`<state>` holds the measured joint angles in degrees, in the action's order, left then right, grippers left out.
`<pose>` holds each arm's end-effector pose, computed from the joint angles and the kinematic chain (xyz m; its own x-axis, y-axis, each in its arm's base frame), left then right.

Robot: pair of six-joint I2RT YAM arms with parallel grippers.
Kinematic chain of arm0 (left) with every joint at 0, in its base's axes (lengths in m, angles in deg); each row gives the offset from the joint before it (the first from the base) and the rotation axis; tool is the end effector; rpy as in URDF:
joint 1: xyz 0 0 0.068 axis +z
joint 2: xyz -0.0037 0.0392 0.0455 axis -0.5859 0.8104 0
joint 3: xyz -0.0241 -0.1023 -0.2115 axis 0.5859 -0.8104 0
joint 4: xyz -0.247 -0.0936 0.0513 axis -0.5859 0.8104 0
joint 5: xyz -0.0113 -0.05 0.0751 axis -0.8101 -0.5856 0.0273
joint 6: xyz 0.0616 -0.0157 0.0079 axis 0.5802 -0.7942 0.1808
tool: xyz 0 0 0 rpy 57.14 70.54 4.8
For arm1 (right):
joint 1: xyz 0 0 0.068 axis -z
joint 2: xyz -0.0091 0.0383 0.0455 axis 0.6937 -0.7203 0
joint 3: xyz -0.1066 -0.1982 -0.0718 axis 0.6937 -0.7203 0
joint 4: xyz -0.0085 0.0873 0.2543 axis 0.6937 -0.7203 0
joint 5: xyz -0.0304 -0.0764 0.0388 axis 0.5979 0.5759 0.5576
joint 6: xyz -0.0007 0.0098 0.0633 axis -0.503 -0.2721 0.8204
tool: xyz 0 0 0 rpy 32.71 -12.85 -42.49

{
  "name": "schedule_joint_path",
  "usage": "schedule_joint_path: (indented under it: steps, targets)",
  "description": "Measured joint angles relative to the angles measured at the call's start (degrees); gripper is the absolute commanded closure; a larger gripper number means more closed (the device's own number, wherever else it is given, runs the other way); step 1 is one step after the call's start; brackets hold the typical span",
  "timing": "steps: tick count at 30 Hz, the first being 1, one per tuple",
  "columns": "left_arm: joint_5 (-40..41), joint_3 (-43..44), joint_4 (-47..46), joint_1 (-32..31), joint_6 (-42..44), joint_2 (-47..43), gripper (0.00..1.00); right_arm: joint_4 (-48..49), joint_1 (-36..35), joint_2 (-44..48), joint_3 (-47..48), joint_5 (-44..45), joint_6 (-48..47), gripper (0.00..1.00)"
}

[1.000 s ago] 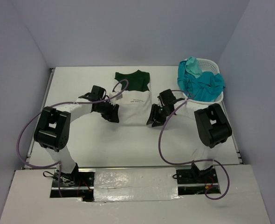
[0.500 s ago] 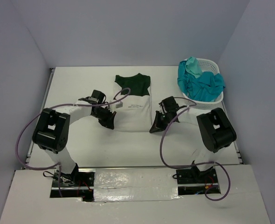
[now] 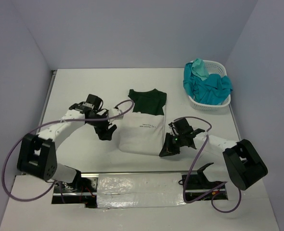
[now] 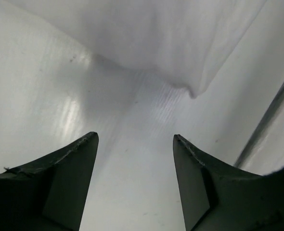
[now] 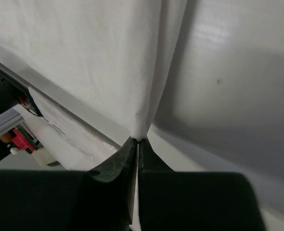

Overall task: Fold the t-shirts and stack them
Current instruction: Grab one side of the 2/3 rectangular tshirt with both arms

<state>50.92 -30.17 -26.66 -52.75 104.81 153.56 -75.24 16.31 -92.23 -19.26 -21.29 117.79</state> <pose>0.2715 -0.1071 0.1610 -0.5186 0.6558 -0.5486 0.8387 0.5151 -0.1770 0.1894 0.1270 0.0826 -0.9930 0.0798 -0.0868 0.0070 0.7747 0.6323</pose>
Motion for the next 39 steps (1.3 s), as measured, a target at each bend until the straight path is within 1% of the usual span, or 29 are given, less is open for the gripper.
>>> schedule_joint_path:
  steps: [1,2,4,5,6,8,9,11,13,16,19,20,22,23,24,25,26,27,28,29,30,35,39]
  targets:
    - [0.6,-0.2,0.7,-0.2,2.1,-1.7,0.24,-0.4,0.0,0.5,-0.6,-0.1,0.3,0.75]
    - [2.0,-0.9,0.9,-1.1,5.7,-4.7,0.24,-0.7,0.0,1.0,-1.0,-0.2,0.4,0.53]
    - [5.2,-2.6,0.2,-4.9,12.2,-11.1,0.23,-1.1,0.0,1.0,-1.1,-0.4,0.7,0.43]
    - [6.8,-4.2,-1.0,-8.5,15.5,-14.5,0.22,-1.3,0.0,1.0,-1.1,-0.3,0.7,0.41]
    - [8.1,-6.3,-2.8,-12.5,18.7,-17.7,0.19,-1.5,0.0,1.0,-1.1,-0.4,0.8,0.4]
    - [9.0,-10.3,-4.5,-19.5,24.6,-21.7,0.16,-2.1,0.0,1.2,-0.8,-0.2,1.1,0.39]
    - [10.0,-12.6,-5.8,-22.7,27.5,-22.6,0.15,-2.4,0.0,1.5,-0.8,0.0,1.4,0.39]
    - [12.2,-16.2,-7.9,-26.6,30.9,-21.7,0.15,-2.9,0.0,2.0,-0.9,0.8,2.1,0.4]
    - [14.8,-18.8,-11.0,-28.6,32.8,-18.4,0.16,-2.7,0.0,2.1,-0.9,1.3,3.0,0.42]
    - [18.8,-20.6,-15.6,-30.3,33.1,-13.0,0.17,-2.2,0.0,1.4,-0.8,1.6,4.2,0.44]
    - [21.9,-20.6,-20.7,-30.6,33.1,-10.3,0.22,-0.9,0.0,-0.6,-0.2,0.7,5.1,0.48]
    - [22.6,-20.7,-22.1,-30.6,33.1,-9.8,0.27,-0.4,0.0,-1.1,-0.1,0.7,5.4,0.49]
    - [23.8,-20.7,-24.5,-30.7,33.0,-8.8,0.33,0.3,0.0,-1.9,0.0,0.4,5.6,0.58]
    - [24.2,-20.7,-25.4,-30.7,32.9,-8.4,0.39,0.6,0.0,-2.3,0.0,0.5,5.6,0.62]
    - [24.5,-20.9,-26.4,-30.7,32.7,-7.9,0.43,0.7,0.0,-2.7,0.0,0.4,5.7,0.7]
    - [24.8,-21.1,-27.4,-30.8,32.6,-7.5,0.53,1.0,0.0,-3.2,0.0,0.3,5.7,0.76]
    - [25.0,-21.2,-28.0,-30.8,32.3,-7.2,0.61,1.2,0.0,-3.4,0.1,0.2,5.8,0.81]
    - [25.3,-21.4,-28.5,-30.9,32.1,-6.7,0.73,1.4,0.0,-3.7,0.1,0.0,5.9,0.9]
    - [25.6,-21.4,-28.8,-30.9,31.8,-6.2,0.96,1.8,0.0,-3.8,0.1,-0.2,5.8,0.93]
    - [25.8,-21.4,-29.1,-30.9,31.3,-5.7,1.0,1.9,0.0,-3.8,0.1,-0.4,5.8,0.97]
    - [26.0,-21.4,-29.3,-30.9,30.9,-5.4,1.0,2.1,0.0,-3.8,0.2,-0.5,5.9,1.0]
    - [25.5,-21.5,-29.0,-30.9,27.9,-5.8,1.0,2.0,0.2,-3.5,0.3,-0.5,5.7,1.0]
    - [22.9,-20.3,-23.7,-30.8,25.4,-9.2,1.0,-0.2,0.2,-0.2,0.5,-0.2,5.0,1.0]
